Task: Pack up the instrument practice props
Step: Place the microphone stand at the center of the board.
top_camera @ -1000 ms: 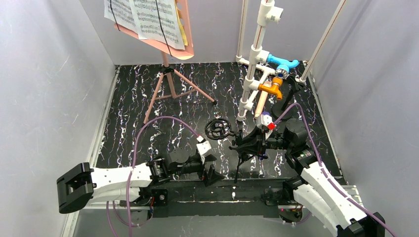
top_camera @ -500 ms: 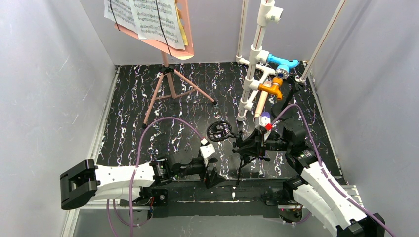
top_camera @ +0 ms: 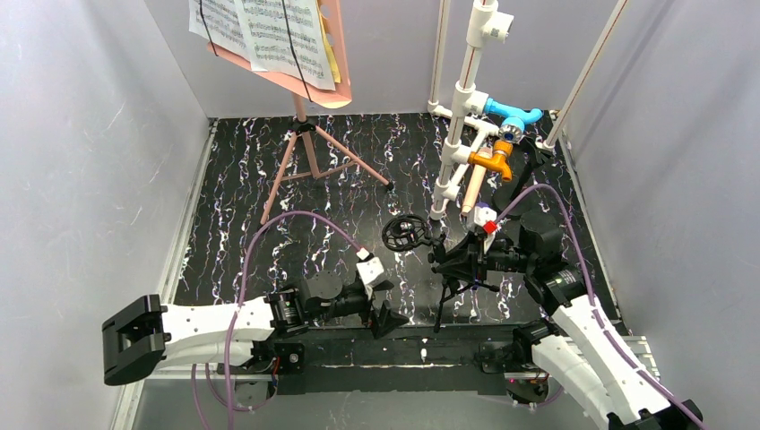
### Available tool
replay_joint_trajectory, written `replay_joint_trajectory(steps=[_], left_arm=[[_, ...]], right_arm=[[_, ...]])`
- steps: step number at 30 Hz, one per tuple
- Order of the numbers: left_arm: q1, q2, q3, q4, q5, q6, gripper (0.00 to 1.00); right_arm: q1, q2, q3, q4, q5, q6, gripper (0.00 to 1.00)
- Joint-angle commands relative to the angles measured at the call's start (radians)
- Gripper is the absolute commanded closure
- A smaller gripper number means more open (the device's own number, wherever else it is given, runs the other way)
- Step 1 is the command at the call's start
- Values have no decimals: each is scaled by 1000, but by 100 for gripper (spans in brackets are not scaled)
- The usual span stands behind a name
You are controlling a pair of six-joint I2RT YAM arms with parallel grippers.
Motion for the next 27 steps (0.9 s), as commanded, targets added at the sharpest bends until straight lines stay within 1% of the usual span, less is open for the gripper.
replay_joint_trajectory(steps=[1,5,10,12,16,20,24,27], left_arm=[[-6,-47,-20,5,-30,10,2],[-6,-77,-37,3,-44,13,2],[-6,-109,-52,0,-62,20,2],[-6,-124,-56,-4,-65,23,2],[-6,-162,-71,-10,-69,17,2],[-6,-193,-86,-16,-71,13,2],[-6,-211,-89,-23,-71,22,2],[-6,-213,-87,-27,-71,27,2]], right_arm=[[-27,-27,97,-70,10,-60,99],[-54,-29,125,-168,18,-90,99],[-92,-74,127,-149,85,11,99],[-100,-101,127,-138,135,53,99],[-113,-177,123,-141,284,136,99],[-144,-235,129,-194,420,150,99],[-166,-244,158,-282,572,229,99],[-180,-245,170,-302,612,253,99]])
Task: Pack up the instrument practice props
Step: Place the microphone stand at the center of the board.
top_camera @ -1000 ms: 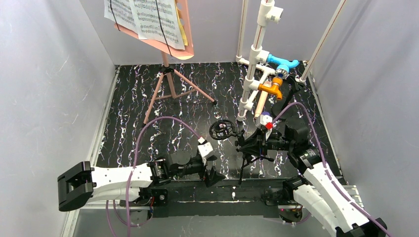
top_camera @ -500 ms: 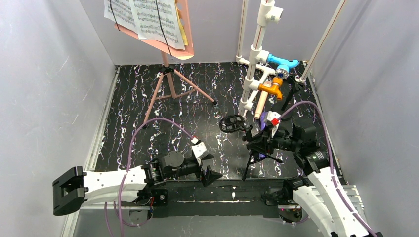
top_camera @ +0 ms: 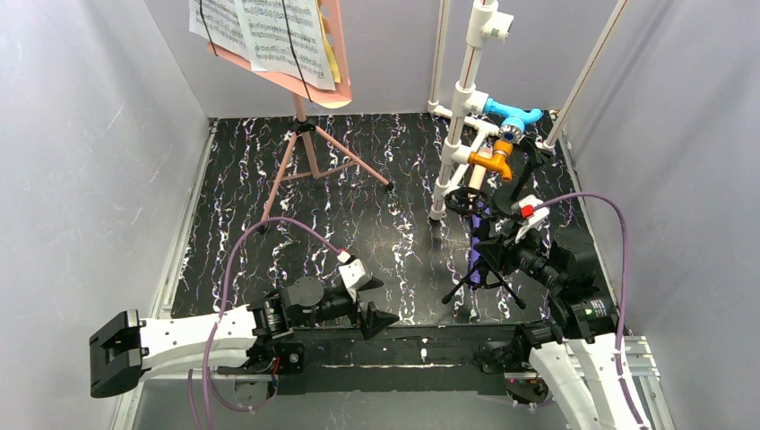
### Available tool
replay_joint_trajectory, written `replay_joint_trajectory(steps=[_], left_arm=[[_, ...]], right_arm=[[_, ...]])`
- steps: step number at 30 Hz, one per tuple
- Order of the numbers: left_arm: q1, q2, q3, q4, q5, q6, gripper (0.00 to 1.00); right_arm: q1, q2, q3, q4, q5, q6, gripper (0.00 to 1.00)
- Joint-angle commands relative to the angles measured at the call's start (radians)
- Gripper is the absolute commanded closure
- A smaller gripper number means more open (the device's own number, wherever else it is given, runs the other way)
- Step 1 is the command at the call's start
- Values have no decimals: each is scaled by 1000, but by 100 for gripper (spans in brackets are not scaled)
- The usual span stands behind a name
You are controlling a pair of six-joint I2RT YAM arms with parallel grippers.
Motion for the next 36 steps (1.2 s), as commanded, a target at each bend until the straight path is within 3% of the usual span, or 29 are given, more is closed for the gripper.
replay_joint_trajectory(steps=[1,9,22,36], left_arm=[[-5,-17,-5,-4,-18,22,2],[-5,-23,-7,-7,-18,22,2],[-5,-30,-3,-13,-18,30,2],[-5,-49,5,-32,-18,45,2]], right_arm=[[-23,-12,77,-2,144,83,99],[-57,-8,104,-44,408,189,99],[-95,-47,122,-4,731,152,99],[-107,-10,33,263,895,-71,99]])
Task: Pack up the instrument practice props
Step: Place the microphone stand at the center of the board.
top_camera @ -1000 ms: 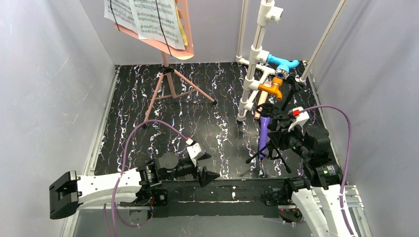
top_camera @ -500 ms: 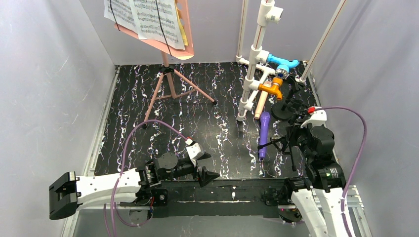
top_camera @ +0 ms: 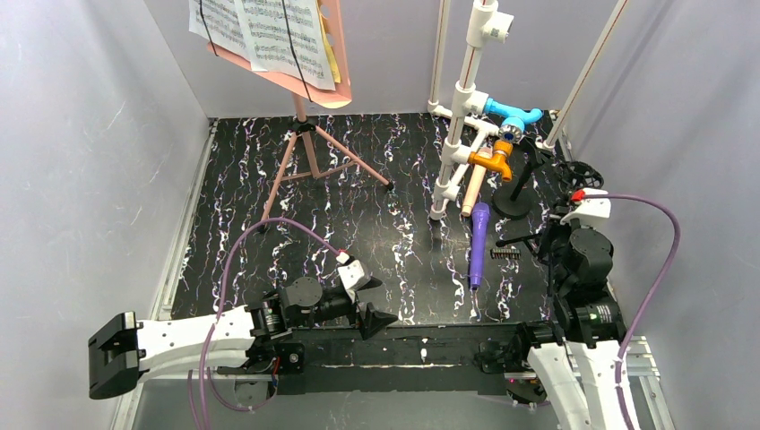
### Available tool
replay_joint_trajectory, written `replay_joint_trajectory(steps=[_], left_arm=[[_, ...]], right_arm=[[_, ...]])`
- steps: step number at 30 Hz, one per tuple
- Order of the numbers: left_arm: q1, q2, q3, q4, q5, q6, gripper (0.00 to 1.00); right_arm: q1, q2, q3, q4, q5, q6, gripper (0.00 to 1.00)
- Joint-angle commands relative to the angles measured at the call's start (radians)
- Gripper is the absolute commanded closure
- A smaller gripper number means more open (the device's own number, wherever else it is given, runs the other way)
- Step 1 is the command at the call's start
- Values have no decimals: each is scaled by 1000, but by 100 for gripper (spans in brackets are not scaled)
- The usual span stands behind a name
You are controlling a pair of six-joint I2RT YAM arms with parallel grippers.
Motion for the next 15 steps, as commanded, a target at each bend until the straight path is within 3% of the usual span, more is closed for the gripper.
replay_joint_trajectory(steps=[1,15], left_arm=[[-5,-30,4,-8,-13,22,2],[-5,-74,-13,-40,-13,16,2]], right_arm=[[-4,29,-31,252,74,-113,99],[-18,134,-109,404,46,-203,99]])
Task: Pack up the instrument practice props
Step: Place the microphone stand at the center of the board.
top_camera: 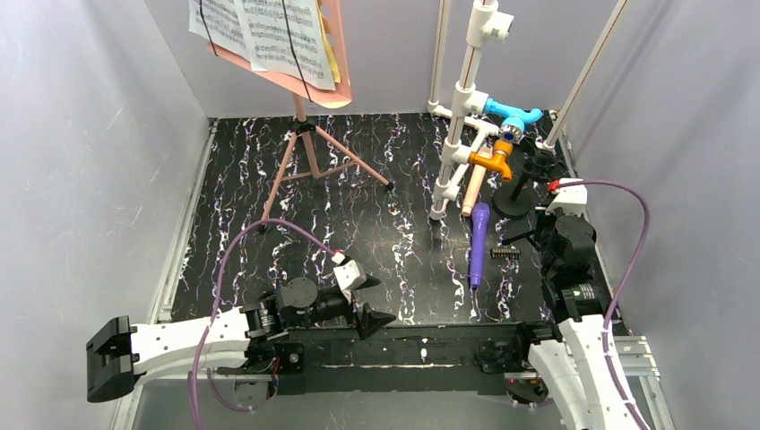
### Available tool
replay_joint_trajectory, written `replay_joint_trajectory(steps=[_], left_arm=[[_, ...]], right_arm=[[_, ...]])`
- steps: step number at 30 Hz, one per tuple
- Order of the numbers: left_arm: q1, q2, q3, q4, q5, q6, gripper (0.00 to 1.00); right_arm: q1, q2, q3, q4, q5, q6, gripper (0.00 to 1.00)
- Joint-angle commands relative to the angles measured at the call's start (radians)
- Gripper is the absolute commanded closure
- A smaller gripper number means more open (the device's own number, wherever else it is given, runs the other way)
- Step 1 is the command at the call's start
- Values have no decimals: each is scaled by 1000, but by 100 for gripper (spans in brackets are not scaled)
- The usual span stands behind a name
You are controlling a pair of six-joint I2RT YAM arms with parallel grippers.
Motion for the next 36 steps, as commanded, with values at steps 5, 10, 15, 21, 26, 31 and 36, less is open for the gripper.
replay_joint_trajectory(steps=[5,10,15,21,26,31,36], left_arm=[[-5,-41,-23,-12,-12,7,2],[-5,-47,-25,-12,-12,6,2],[-5,-46,-27,-13,-12,4,2],[-5,-35,-24,-14,-12,8,2],[-5,-55,-32,-17,-12,10,2],[-5,-64,-38,-18,-12,12,2],[-5,-53,-28,-21,-12,25,2]], right_arm=[[-76,25,-40,239,-50,-51,99],[-150,46,-68,322,-130,-64,99],[-170,36,-80,339,-156,-52,99],[-186,32,-134,420,-146,-57,99],[-204,50,-167,513,-168,-78,99],[-281,104,-176,606,-252,-59,99],[-480,191,-189,706,-545,-5,99]])
